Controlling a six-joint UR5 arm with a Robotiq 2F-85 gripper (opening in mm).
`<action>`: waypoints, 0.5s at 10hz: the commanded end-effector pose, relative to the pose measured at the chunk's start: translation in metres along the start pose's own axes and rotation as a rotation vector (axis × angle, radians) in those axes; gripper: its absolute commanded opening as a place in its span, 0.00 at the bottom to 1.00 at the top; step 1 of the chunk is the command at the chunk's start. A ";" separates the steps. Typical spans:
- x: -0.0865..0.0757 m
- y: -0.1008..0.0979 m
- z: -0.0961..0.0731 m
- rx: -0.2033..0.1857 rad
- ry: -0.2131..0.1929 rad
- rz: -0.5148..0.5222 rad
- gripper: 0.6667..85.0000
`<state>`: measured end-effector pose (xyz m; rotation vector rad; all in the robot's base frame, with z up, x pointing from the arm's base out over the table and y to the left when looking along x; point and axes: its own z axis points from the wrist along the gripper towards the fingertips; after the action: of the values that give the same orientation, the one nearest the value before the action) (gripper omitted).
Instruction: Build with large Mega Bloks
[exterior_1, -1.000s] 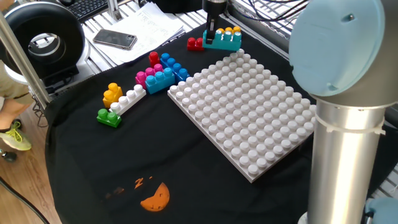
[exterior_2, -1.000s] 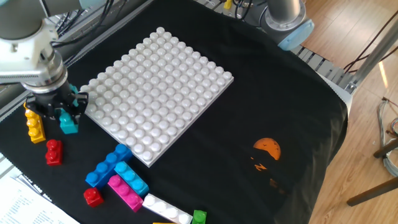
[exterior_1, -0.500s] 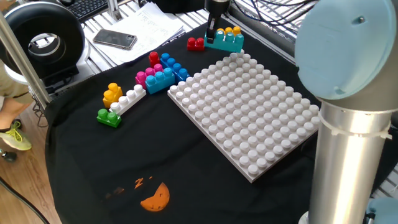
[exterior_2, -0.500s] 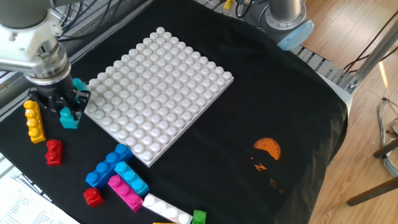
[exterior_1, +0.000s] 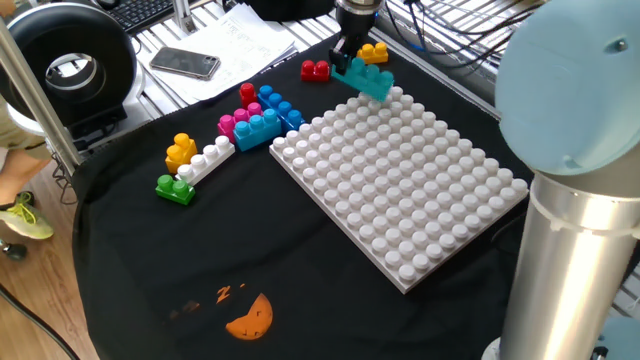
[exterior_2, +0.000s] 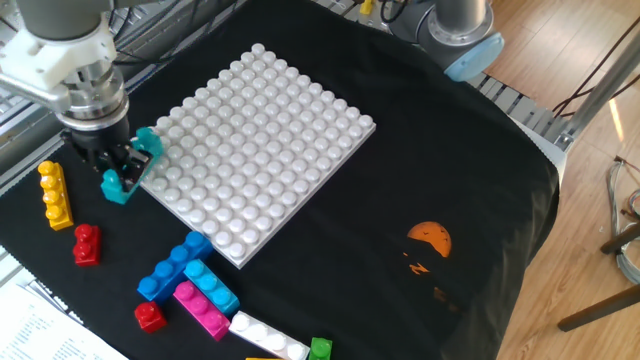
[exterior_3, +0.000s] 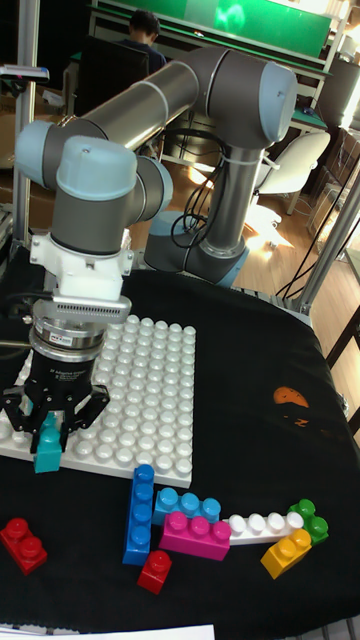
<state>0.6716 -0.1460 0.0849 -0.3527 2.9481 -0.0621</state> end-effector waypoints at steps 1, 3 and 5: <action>0.006 0.004 -0.003 -0.041 -0.029 0.184 0.19; 0.020 0.011 -0.004 -0.068 0.029 0.251 0.17; 0.034 0.011 -0.005 -0.064 0.082 0.276 0.13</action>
<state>0.6503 -0.1438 0.0835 -0.0661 3.0058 0.0227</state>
